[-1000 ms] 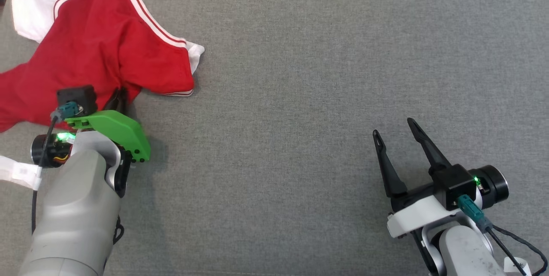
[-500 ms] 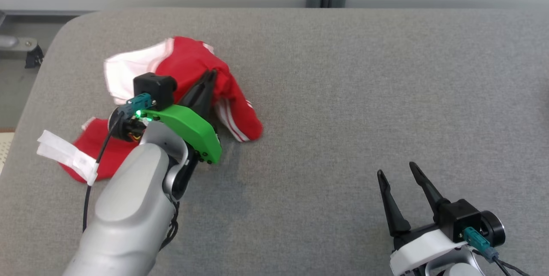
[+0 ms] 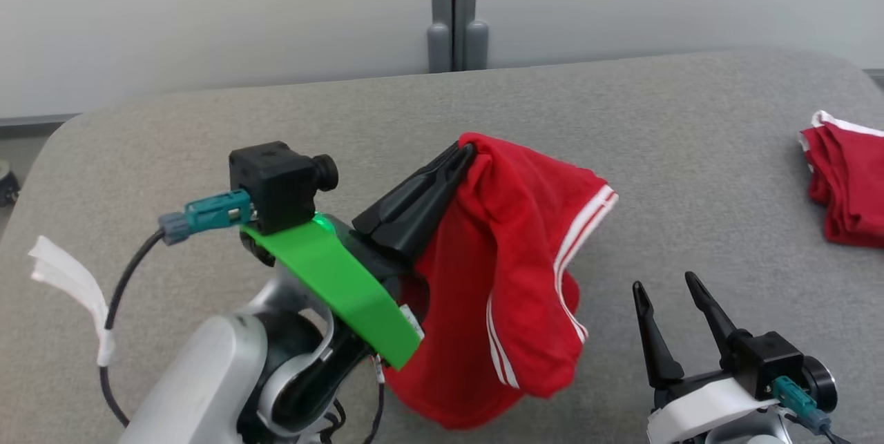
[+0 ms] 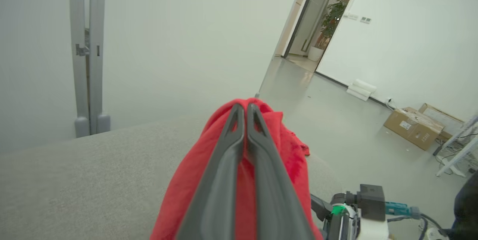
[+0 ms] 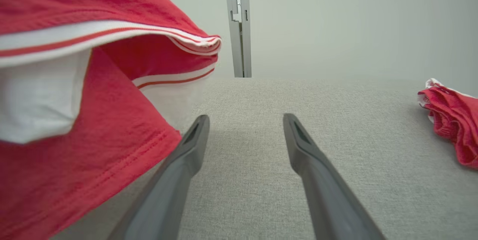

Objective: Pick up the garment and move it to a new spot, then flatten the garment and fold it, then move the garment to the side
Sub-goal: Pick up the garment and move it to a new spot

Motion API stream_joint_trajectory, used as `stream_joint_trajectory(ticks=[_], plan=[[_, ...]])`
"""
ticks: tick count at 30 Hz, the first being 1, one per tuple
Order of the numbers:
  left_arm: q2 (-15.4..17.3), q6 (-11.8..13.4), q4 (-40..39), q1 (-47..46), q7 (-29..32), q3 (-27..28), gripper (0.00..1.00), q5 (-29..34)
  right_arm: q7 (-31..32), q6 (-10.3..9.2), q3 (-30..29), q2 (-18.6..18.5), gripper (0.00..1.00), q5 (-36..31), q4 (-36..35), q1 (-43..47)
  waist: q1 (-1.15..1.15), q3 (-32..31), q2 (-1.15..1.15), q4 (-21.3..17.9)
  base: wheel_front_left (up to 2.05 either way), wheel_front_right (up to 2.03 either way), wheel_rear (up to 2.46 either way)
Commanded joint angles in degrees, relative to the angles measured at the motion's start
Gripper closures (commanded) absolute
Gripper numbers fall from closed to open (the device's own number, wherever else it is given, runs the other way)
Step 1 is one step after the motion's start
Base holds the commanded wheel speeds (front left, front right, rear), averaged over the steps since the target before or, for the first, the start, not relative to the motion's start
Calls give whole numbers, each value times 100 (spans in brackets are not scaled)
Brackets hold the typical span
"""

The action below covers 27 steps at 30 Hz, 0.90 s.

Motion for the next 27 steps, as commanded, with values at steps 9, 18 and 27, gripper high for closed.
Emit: stream_joint_trajectory(ticks=[9, 18, 27], plan=[[121, 507, -489, -177, 916, 553, 100, -1174, -16, -9, -8, -6, 0, 196, -44, -265, 0, 436, 0, -1217, 0, 0, 0], [967, 322, 2074, -939, 1072, 1031, 100, -847, -16, -10, 177, -5, 0, 409, -5, -562, 0, 985, 0, -2044, 0, 0, 0], [1197, 139, 4130, -1847, -137, 1238, 81, -48, -17, -10, 162, -3, 0, 466, 24, -652, 0, 1320, 0, -2391, 0, 0, 0]])
